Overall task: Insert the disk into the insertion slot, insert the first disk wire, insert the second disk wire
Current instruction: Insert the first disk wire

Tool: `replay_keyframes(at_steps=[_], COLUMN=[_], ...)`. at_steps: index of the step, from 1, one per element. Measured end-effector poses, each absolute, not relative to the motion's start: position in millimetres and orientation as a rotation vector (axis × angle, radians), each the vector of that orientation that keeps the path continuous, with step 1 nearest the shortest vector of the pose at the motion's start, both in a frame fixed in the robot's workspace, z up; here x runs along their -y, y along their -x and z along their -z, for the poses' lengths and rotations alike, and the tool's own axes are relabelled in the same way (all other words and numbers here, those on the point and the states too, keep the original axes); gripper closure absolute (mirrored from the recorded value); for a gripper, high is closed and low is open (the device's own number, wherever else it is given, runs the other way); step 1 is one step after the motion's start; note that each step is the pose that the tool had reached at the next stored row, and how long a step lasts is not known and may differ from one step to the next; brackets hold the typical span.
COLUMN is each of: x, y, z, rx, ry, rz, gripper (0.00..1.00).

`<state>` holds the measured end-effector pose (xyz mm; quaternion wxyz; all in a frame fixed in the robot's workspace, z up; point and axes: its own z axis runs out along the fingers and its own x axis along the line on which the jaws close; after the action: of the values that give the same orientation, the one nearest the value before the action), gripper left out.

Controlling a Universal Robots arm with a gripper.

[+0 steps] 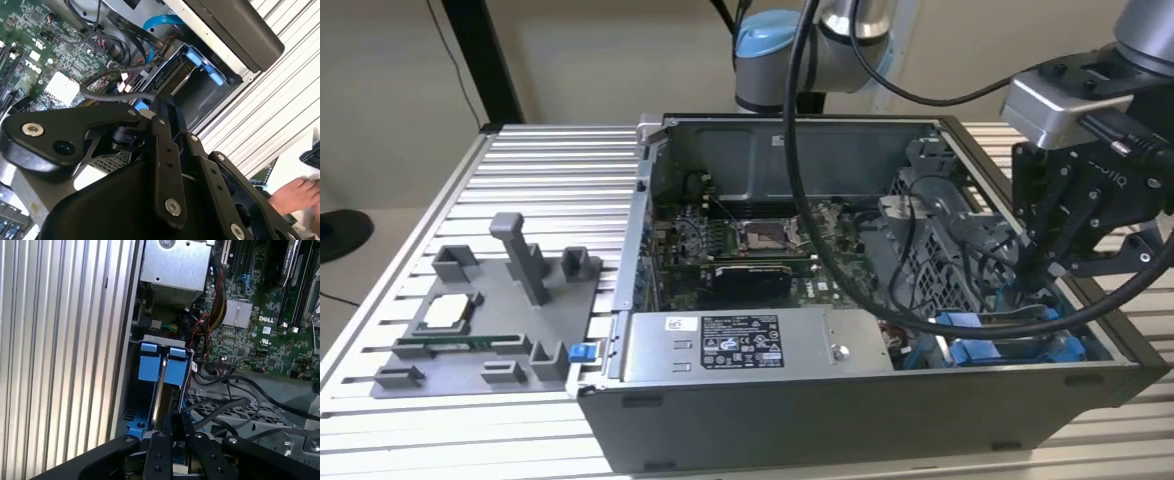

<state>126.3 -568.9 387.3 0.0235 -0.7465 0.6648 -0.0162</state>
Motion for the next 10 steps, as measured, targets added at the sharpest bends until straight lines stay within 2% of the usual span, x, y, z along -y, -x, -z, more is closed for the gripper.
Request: replay_keyframes(at_steps=[10], x=[569.4], y=[-126.6], z=[-382.7], rx=[-2.115], ry=[2.304], rz=[-0.010], gripper=[1.00])
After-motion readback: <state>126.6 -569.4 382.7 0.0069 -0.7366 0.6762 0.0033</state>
